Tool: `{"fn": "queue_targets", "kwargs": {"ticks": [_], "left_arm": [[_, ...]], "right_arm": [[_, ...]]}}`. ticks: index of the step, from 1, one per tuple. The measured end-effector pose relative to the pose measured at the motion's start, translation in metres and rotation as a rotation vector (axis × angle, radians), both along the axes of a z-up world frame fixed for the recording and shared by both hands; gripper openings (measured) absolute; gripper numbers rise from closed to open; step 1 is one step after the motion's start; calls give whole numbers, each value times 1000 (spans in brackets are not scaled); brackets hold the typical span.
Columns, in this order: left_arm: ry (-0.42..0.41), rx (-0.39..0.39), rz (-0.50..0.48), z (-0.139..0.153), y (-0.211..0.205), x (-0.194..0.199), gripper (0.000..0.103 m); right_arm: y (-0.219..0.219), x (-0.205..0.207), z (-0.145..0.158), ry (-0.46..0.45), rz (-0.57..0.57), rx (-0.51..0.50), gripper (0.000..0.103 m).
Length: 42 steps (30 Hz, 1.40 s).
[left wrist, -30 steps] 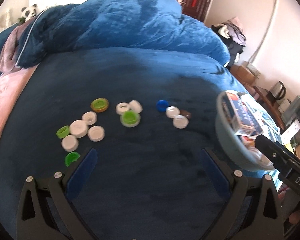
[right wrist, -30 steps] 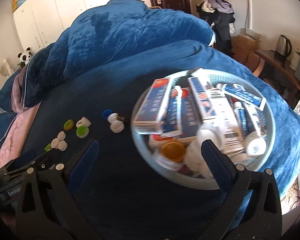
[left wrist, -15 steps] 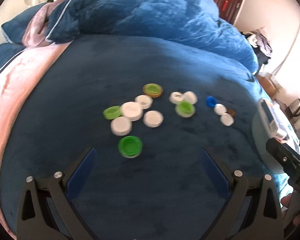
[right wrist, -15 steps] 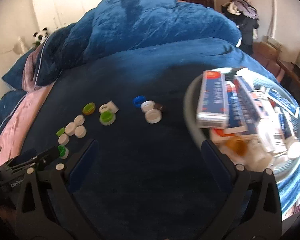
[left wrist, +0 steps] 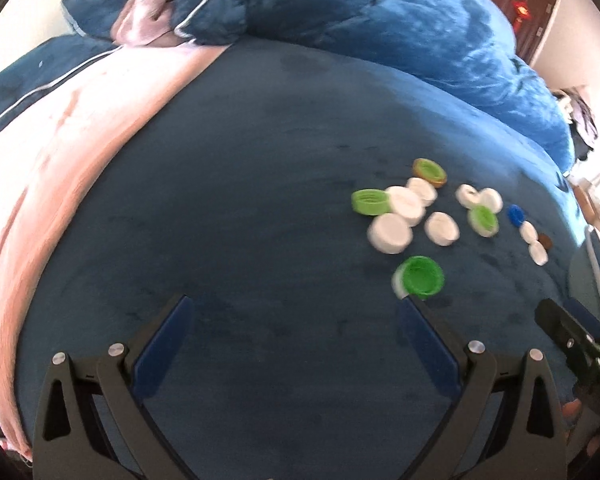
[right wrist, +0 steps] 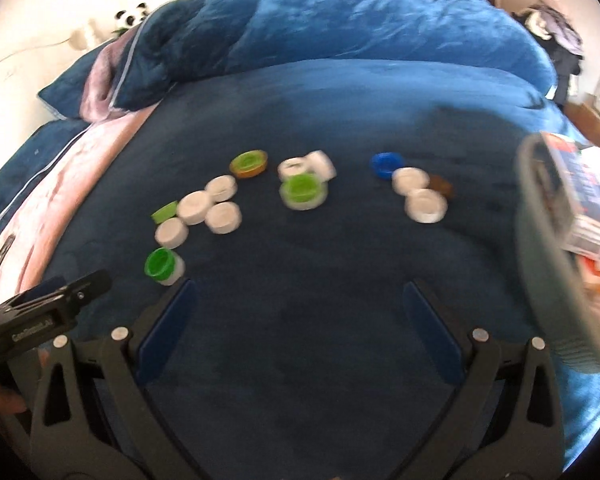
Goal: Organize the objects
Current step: 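Move both open grippers back over the remaining caps, then grasp a green cap with the right gripper while the left grasps a white cap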
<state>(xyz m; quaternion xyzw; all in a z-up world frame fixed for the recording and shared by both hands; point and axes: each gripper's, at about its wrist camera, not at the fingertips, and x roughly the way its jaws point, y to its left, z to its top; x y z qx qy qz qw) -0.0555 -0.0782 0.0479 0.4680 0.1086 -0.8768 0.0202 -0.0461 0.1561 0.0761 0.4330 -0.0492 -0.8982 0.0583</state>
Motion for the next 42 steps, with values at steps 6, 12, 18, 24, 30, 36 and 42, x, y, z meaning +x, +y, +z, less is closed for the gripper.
{"fn": "queue_targets", "kwargs": {"ticks": [6, 12, 18, 24, 30, 36, 42], "left_arm": [[12, -45, 41, -12, -16, -2, 102], [-5, -54, 49, -23, -24, -4, 102], [-13, -51, 47, -25, -27, -3, 102], [-8, -16, 41, -23, -25, -5, 102], [2, -3, 33, -19, -22, -3, 102], [-7, -9, 53, -21, -27, -2, 102], [-10, -10, 46, -22, -26, -5, 102]], "right_arm": [[-36, -14, -16, 26, 121, 28, 103], [-48, -35, -21, 29, 143, 27, 103], [-54, -48, -47, -94, 171, 76, 103], [-53, -16, -51, -109, 207, 132, 103], [-52, -19, -36, -38, 207, 101, 103], [-62, -47, -32, -17, 192, 78, 103], [-66, -40, -62, -115, 247, 175, 103]]}}
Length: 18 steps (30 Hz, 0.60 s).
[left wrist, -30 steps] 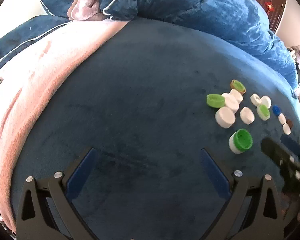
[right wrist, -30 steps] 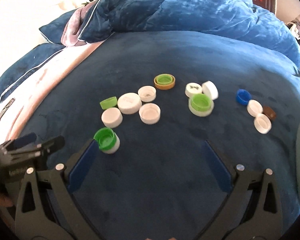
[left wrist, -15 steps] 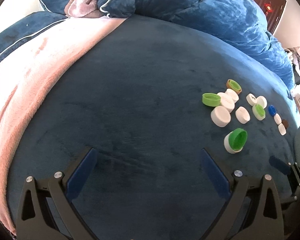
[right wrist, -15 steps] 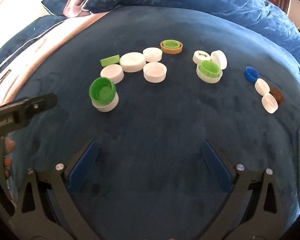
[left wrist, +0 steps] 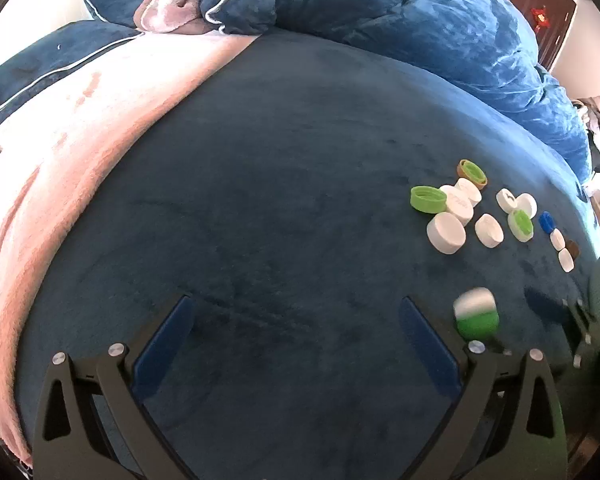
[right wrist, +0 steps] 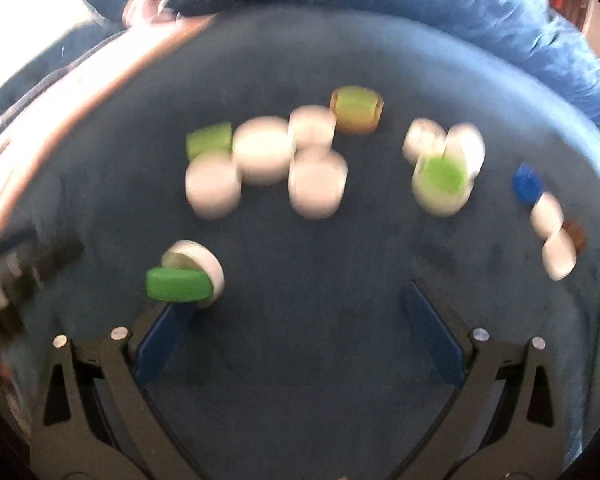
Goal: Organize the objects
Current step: 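Grasp a green cap with the right gripper while the left grasps a white cap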
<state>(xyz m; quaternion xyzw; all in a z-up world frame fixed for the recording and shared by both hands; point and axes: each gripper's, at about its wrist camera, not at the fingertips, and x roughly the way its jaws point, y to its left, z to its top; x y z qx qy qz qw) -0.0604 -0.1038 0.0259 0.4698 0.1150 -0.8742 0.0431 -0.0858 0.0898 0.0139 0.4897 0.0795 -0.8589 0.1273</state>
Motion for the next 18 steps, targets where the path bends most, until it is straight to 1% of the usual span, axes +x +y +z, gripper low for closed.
{"fn": "queue_targets", "kwargs": {"ticks": [3, 5, 9, 13, 15, 17, 18], "left_arm": [[4, 5, -2, 1, 2, -1, 102], [8, 8, -8, 3, 4, -1, 102], [16, 5, -13, 5, 6, 1, 102], [16, 5, -5, 7, 2, 3, 102], [16, 10, 3, 7, -1, 4, 102], [17, 17, 13, 7, -5, 5, 102], [15, 20, 14, 7, -6, 6, 102]], "right_arm": [[5, 16, 3, -2, -12, -14, 103], [5, 26, 5, -4, 0, 2, 103], [6, 31, 8, -7, 5, 8, 103], [-5, 35, 24, 35, 93, -87, 103], [-12, 34, 26, 50, 123, -88, 102], [-19, 29, 22, 29, 142, -95, 101], [-22, 25, 18, 7, 153, -112, 94]]}}
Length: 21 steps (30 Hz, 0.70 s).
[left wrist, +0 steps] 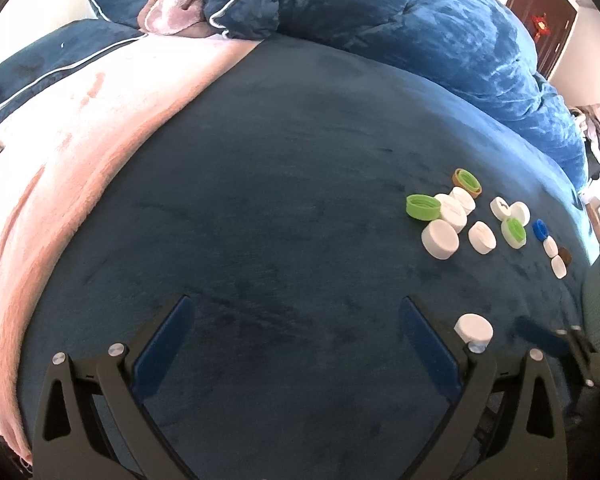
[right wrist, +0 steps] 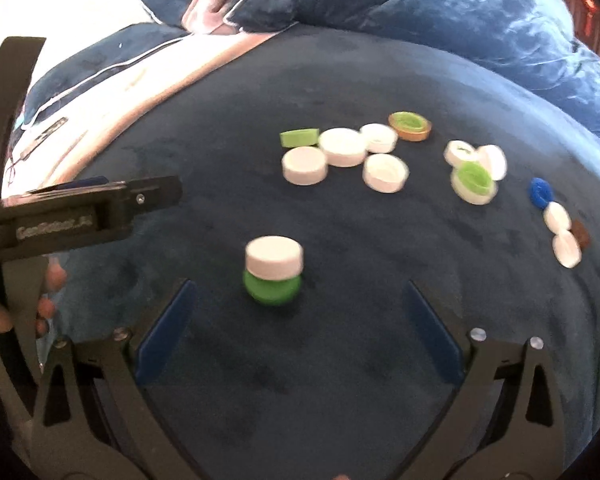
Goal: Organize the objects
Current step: 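Grasp a green cap with the right gripper while the left grasps a white cap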
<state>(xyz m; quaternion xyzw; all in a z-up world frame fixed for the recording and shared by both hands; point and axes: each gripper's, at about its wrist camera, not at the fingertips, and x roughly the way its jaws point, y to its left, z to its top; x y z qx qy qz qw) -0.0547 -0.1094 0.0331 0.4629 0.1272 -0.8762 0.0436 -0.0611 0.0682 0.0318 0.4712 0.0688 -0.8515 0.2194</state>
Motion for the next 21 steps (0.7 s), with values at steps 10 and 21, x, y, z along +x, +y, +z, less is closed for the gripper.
{"fn": "queue_targets", "kwargs": {"ticks": [10, 21], "left_arm": [[7, 44, -66, 4, 16, 1, 102], [22, 33, -280, 10, 88, 2, 101]], "right_arm": [[31, 3, 4, -64, -82, -49, 31], [92, 4, 5, -83, -321, -7, 31]]}}
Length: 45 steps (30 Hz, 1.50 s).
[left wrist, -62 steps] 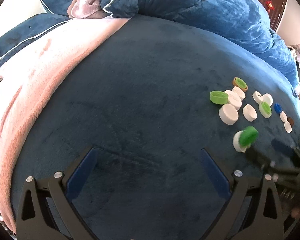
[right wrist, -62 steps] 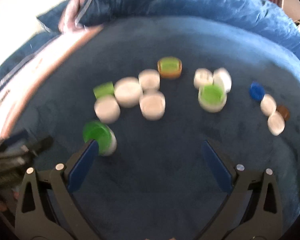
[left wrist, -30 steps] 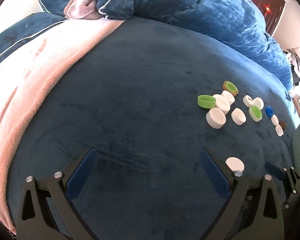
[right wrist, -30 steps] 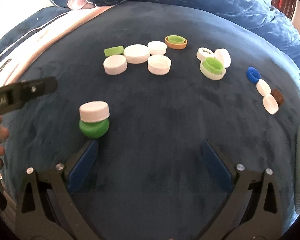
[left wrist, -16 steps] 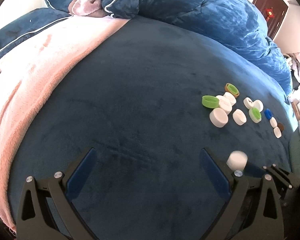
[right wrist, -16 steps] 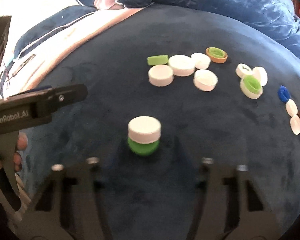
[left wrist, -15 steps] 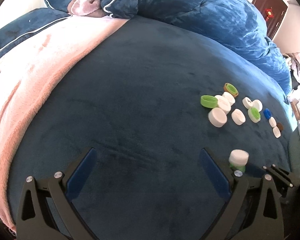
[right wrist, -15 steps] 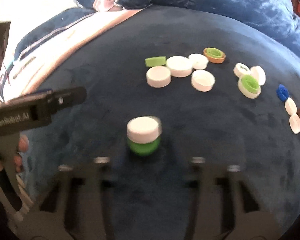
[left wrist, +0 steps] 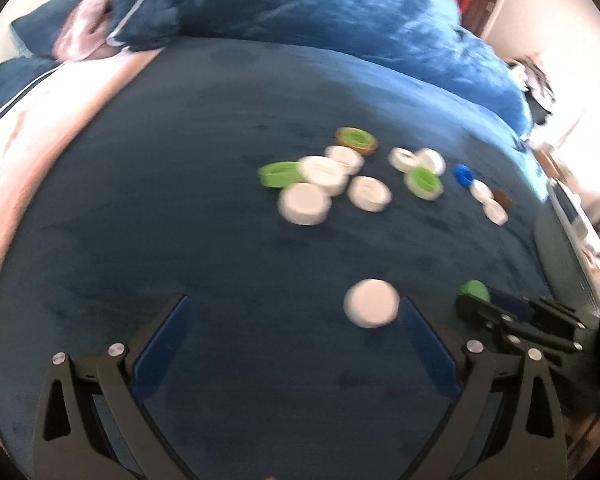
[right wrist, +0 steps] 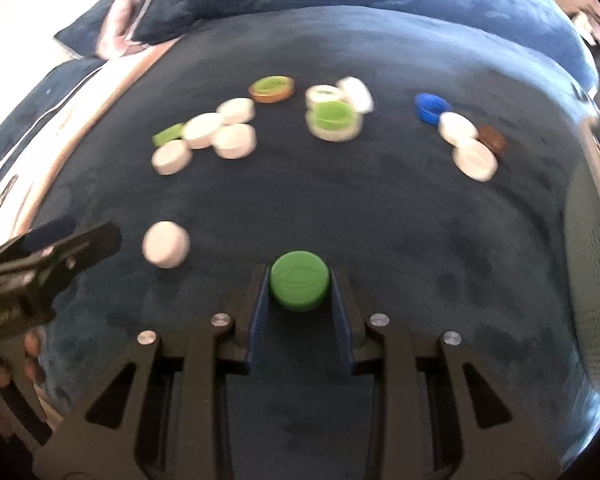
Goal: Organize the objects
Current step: 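Carry both held caps up over the grey basket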
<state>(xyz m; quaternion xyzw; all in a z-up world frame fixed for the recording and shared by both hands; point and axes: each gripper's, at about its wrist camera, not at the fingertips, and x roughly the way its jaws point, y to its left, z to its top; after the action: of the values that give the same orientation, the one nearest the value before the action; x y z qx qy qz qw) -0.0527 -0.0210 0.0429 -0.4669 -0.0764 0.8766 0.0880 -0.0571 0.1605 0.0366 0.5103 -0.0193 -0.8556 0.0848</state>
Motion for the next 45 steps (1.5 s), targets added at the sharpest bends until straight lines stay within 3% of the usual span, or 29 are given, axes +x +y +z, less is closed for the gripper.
{"fn": "queue_targets", "kwargs": {"ticks": [5, 8, 9, 10, 20, 28, 45], "left_arm": [[-33, -12, -67, -9, 27, -5, 93], [-45, -38, -84, -16, 36, -6, 76], [-44, -52, -90, -16, 38, -6, 48], [-44, -69, -89, -16, 39, -6, 31], [-1, -50, -119, 8, 50, 3, 30], [37, -23, -149, 36, 76, 4, 30], [156, 50, -420, 94, 215, 27, 30]], "right_arm": [[4, 6, -3, 19, 14, 3, 31], [4, 8, -3, 31, 18, 1, 31], [5, 10, -3, 32, 20, 0, 31], [7, 10, -2, 33, 22, -2, 31], [21, 15, 10, 55, -11, -53, 31], [52, 34, 42, 130, -84, -75, 31], [168, 99, 100, 284, -388, -76, 31]]}}
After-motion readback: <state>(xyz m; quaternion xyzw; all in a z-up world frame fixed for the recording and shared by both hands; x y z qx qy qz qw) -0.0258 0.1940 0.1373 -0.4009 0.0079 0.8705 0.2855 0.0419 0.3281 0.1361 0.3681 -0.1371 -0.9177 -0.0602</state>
